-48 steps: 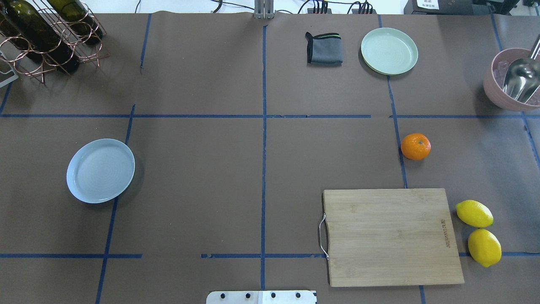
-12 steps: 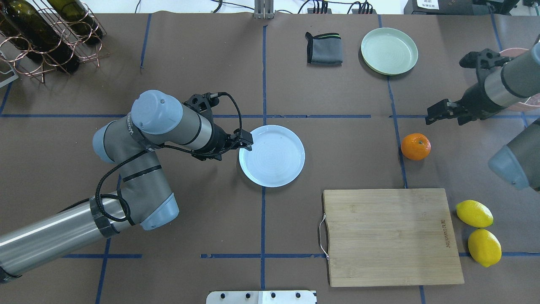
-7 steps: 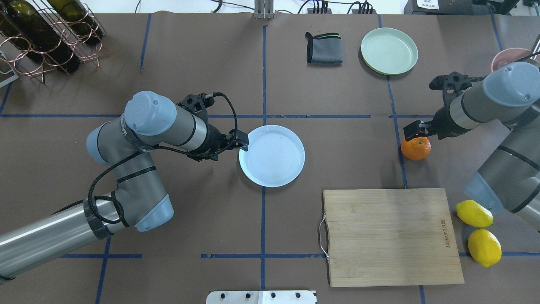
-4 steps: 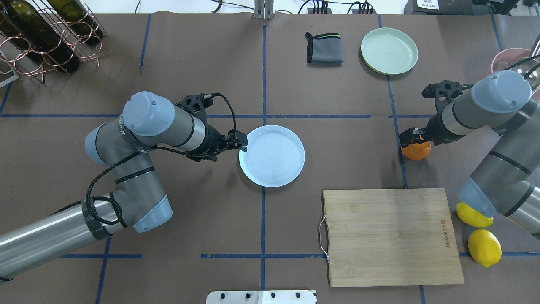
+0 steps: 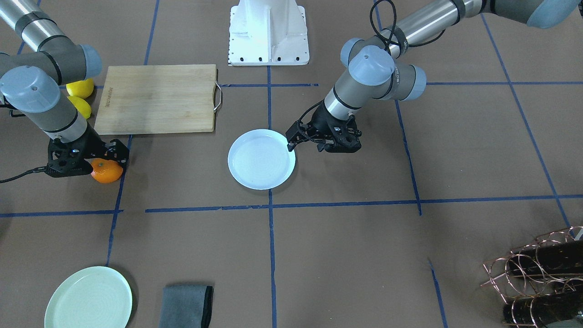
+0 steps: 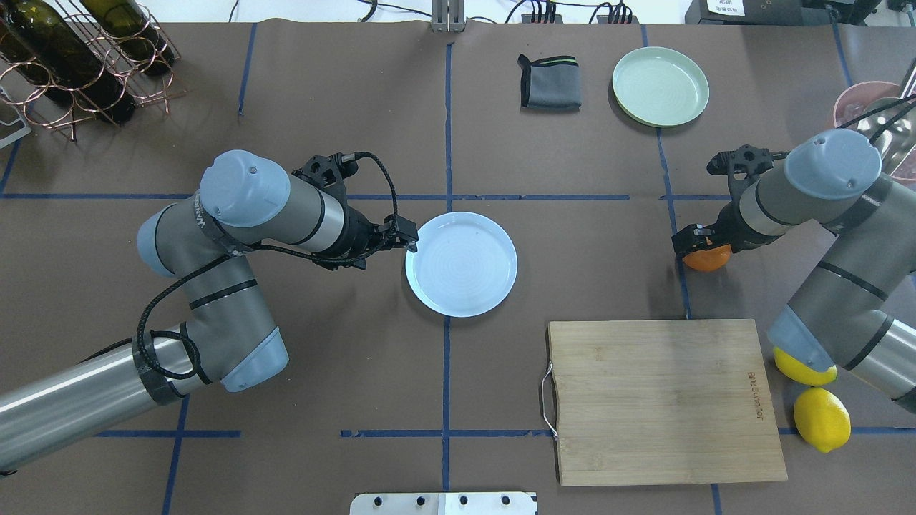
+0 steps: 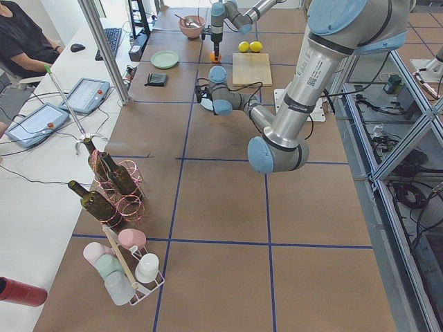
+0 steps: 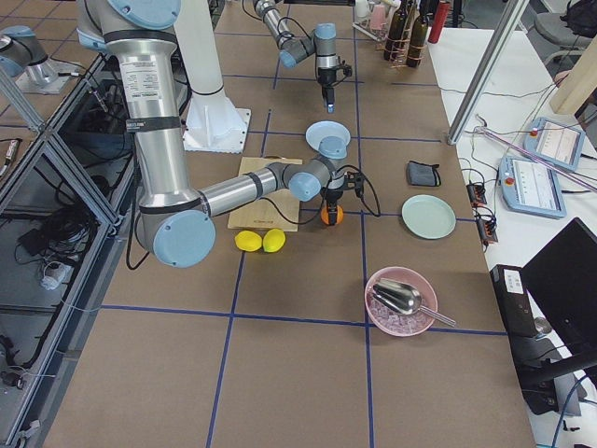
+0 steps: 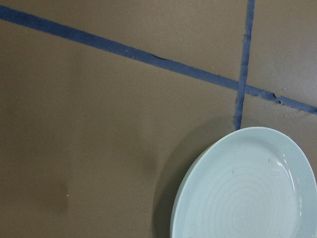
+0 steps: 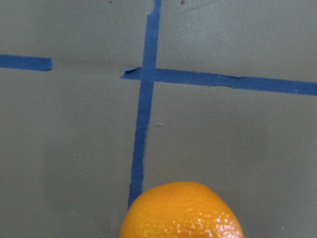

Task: Pick orange to plate
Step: 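Close the right gripper on the orange and lift it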

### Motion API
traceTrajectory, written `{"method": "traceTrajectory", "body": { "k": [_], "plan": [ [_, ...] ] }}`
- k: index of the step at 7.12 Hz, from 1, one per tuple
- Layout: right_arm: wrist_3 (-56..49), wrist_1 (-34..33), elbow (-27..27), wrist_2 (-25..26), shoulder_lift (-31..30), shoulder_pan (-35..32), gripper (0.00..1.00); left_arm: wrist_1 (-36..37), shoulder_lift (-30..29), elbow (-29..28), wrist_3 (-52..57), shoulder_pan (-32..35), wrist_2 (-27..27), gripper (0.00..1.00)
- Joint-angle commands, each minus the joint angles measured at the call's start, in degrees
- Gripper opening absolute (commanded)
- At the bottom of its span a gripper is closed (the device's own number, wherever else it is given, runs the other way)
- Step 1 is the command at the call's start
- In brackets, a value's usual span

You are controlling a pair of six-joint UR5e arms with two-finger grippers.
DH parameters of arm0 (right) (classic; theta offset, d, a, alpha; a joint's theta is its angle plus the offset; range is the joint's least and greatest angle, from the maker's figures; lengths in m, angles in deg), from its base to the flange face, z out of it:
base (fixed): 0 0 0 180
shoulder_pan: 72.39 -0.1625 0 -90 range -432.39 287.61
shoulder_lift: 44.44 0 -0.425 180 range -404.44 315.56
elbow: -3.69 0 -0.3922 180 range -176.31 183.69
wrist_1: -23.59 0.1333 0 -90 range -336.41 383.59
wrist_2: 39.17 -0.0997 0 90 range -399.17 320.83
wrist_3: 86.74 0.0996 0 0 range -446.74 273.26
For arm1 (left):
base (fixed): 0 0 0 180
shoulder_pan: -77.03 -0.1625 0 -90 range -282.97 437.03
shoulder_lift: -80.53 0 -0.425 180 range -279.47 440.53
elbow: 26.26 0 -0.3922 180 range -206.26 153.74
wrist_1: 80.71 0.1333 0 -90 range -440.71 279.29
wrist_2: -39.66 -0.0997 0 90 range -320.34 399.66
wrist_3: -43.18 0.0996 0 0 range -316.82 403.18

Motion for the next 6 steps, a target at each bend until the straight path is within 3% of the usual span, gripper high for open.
{"method": "traceTrajectory", "body": {
  "k": [1,2,3,4,5,6],
  "plan": [
    [-0.06,0.0,0.96,1.33,1.14,0.17,0.89,0.01,0.31,0.6,0.03,0.17,0.0,1.0],
    [0.03,0.0,2.09,2.82,1.15,0.34,0.7,0.1,0.31,0.86,-0.06,0.17,0.0,1.0],
    [-0.06,0.0,1.84,2.66,0.97,0.17,0.23,0.27,0.31,1.22,-0.06,0.17,-0.09,1.0],
    [0.47,-0.17,-0.16,2.48,1.32,0.17,0.0,0.27,0.31,1.65,-0.06,0.26,0.0,1.0],
    [2.04,-1.65,-5.58,2.22,1.93,0.08,0.0,0.45,0.91,4.27,-0.06,1.13,0.09,1.0],
    [11.36,-6.11,-7.2,2.22,8.81,0.43,0.0,0.45,4.4,10.21,0.11,1.92,0.26,1.0]
  ]
}}
